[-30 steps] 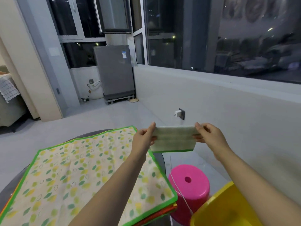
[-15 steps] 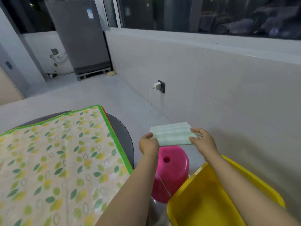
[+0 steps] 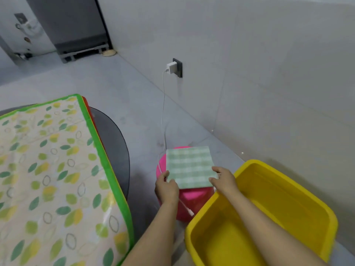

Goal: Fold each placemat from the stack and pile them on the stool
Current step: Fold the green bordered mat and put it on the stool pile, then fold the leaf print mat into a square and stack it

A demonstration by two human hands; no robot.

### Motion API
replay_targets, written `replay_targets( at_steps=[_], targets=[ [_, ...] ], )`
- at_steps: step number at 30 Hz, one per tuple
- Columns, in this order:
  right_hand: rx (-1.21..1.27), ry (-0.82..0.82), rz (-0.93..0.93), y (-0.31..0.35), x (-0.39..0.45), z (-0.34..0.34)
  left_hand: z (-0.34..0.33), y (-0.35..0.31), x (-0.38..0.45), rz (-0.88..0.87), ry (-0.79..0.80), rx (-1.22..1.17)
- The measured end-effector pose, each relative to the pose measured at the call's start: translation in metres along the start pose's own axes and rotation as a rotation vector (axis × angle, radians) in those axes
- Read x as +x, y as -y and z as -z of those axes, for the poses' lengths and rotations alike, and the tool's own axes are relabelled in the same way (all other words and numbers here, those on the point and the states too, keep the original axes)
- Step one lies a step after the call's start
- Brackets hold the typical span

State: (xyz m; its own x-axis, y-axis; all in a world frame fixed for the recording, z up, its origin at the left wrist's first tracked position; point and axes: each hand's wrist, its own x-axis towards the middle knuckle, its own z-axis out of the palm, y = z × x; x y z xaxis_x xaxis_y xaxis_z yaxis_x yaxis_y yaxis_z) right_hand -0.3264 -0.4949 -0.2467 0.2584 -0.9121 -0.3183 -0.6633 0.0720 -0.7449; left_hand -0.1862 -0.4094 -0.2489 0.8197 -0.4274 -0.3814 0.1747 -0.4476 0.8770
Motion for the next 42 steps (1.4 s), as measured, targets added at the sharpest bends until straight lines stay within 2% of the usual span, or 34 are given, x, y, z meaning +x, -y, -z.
replay_targets(
  at_steps=[8,15,27,35,38,42],
  targets=[
    [-0.116,0.003,0.037,0.006,0.005,-0.015,-0.002,-0.005,0.006,-0.002,-0.1,0.023],
    [-0.108,-0.088,0.009,0.009,-0.003,-0.03,0.002,0.007,0.01,-0.041,-0.067,-0.001],
    [-0.295,-0.184,0.064,-0.002,-0.012,-0.041,0.003,0.026,0.011,-0.197,-0.047,0.128],
    [-0.283,-0.133,0.096,-0.003,-0.017,-0.035,0.004,0.019,0.004,-0.217,0.001,0.191],
    [-0.221,-0.184,0.157,0.006,-0.028,-0.025,0.006,0.007,-0.013,-0.314,-0.025,0.248],
    [-0.175,-0.234,0.291,0.037,-0.05,-0.003,0.011,-0.028,-0.052,-0.36,0.004,0.086]
  ],
)
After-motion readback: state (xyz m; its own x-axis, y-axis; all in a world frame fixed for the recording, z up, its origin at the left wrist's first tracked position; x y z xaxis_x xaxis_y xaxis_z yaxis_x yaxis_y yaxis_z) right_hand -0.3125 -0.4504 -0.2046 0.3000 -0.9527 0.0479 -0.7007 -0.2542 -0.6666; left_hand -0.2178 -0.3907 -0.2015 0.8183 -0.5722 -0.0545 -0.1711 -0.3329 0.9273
